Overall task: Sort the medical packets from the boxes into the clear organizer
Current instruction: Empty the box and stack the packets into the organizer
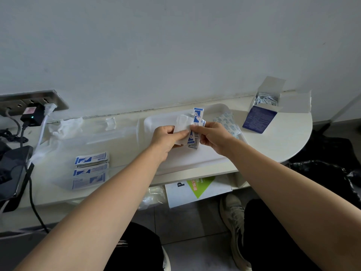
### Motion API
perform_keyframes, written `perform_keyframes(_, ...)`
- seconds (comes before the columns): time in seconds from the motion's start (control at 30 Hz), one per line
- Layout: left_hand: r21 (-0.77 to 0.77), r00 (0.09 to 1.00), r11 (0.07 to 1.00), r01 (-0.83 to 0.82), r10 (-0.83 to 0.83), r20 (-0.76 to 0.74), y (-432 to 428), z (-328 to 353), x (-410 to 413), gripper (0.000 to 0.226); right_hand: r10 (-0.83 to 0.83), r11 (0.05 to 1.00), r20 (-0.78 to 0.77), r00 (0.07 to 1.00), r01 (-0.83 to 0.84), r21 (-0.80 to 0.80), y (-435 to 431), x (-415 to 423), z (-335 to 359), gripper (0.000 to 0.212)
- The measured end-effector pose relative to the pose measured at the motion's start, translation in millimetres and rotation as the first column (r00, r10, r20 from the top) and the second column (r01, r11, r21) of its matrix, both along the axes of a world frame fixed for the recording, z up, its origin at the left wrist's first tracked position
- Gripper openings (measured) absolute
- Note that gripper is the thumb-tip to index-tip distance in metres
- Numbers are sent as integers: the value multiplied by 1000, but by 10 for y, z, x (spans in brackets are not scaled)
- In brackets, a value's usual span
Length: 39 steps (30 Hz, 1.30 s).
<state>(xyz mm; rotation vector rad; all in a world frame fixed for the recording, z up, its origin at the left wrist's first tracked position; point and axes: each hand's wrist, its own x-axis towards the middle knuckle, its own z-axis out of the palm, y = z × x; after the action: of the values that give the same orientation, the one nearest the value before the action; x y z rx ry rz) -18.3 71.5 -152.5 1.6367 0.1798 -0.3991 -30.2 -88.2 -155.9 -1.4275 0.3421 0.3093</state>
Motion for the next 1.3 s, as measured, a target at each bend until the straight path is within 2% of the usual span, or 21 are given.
perform_keyframes(0.17,191,990,980,53,-76,117,-127,24,-7,37,-30,999,-15,999,30,-31,-15,1,-24,13)
perform_keyframes(0.23,276,982,956,97,-137,127,-188,65,-33,33,-39,998,-17,999,38,-41,-22,-4,-17,15)
perform_keyframes(0.43,247,945,923,297,-321,64,-263,168,-102,14,-49,999,2,999,49,-22,-42,-25,17,15)
perform_keyframes(0.5,279,931,897,342,-364,32,-223,153,-85,22,-44,999,-4,999,44,-21,-79,-37,29,14)
perform_keyframes(0.6,259,945,913,314,-327,6,-189,146,-89,18,-19,999,-15,1000,19,-27,-102,-46,55,14)
perform_keyframes(0.77,158,985,977,141,-154,76,-214,199,-79,27,-38,999,-8,999,38,-32,-90,-42,89,16)
perform_keyframes(0.93,96,998,995,18,-23,52,-110,195,-58,26,-77,996,-22,997,76,-46,-152,-26,53,27)
perform_keyframes(1.1,105,995,990,97,-99,13,-36,171,-42,43,-83,994,-20,996,82,-71,-155,-28,54,30)
perform_keyframes(1.2,133,991,984,118,-125,41,-13,174,-61,38,-90,990,-27,996,86,-113,-185,-30,42,26)
perform_keyframes(1.3,173,964,963,206,-230,135,-17,190,-92,25,-125,980,-34,992,118,-159,-223,-37,28,24)
